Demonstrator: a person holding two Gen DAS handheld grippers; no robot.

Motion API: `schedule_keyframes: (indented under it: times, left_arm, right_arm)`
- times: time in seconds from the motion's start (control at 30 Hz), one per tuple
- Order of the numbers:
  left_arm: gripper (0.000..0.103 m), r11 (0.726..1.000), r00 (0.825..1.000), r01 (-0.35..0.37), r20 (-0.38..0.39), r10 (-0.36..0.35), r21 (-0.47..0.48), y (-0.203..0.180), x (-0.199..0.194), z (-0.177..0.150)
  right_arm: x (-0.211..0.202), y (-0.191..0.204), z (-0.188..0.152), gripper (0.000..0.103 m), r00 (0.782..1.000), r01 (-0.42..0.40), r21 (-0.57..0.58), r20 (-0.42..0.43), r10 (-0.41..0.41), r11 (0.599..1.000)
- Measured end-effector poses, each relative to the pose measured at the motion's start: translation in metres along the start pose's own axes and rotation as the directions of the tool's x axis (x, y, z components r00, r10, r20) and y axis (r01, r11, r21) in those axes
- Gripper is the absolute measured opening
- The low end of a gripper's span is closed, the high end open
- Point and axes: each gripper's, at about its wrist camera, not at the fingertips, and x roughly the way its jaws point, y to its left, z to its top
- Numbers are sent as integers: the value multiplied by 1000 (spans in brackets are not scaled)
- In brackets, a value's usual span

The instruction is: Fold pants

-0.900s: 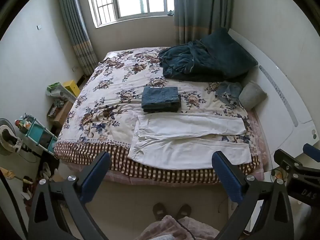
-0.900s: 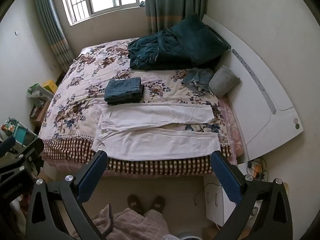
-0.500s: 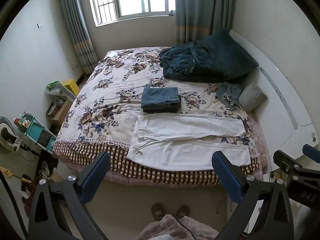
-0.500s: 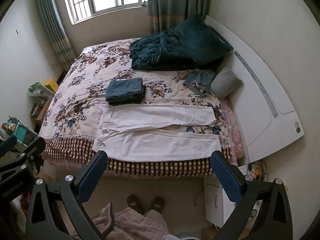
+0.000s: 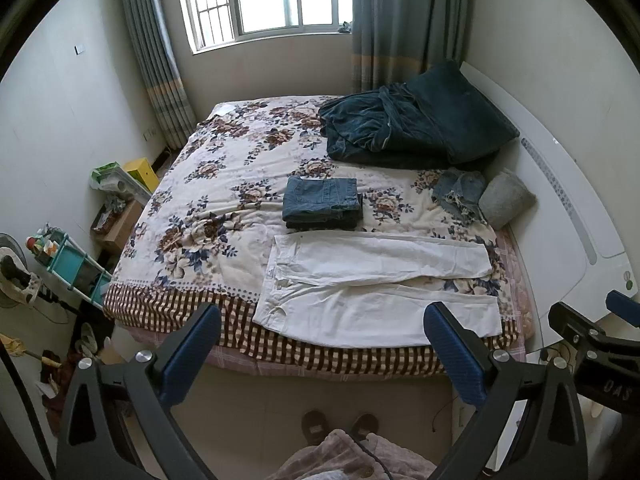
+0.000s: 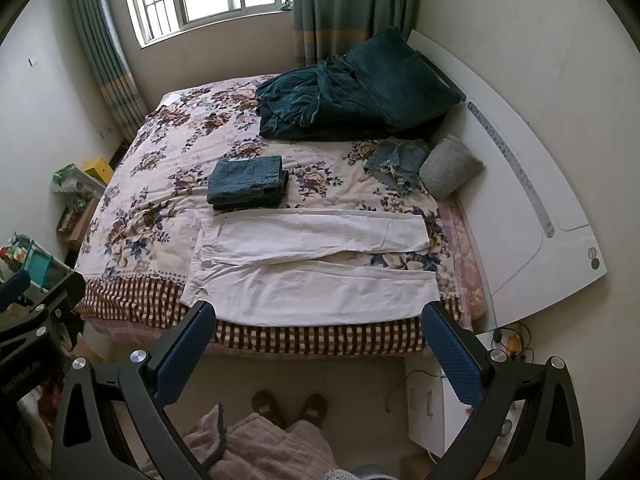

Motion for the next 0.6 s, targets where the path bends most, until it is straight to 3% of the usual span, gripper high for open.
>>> schedule_keyframes:
  times: [0.2, 0.6]
  left_arm:
    - [103, 1000, 1000, -7, 3, 7, -2, -4, 11, 14]
    - [103, 1000, 1000, -4, 8, 4, -4, 3, 8, 10]
  right_arm:
    - [3, 3, 2, 103, 1000, 1, -4, 3, -1, 1000]
    - [1, 9, 8, 103, 1000, -3, -11, 0, 3, 1000]
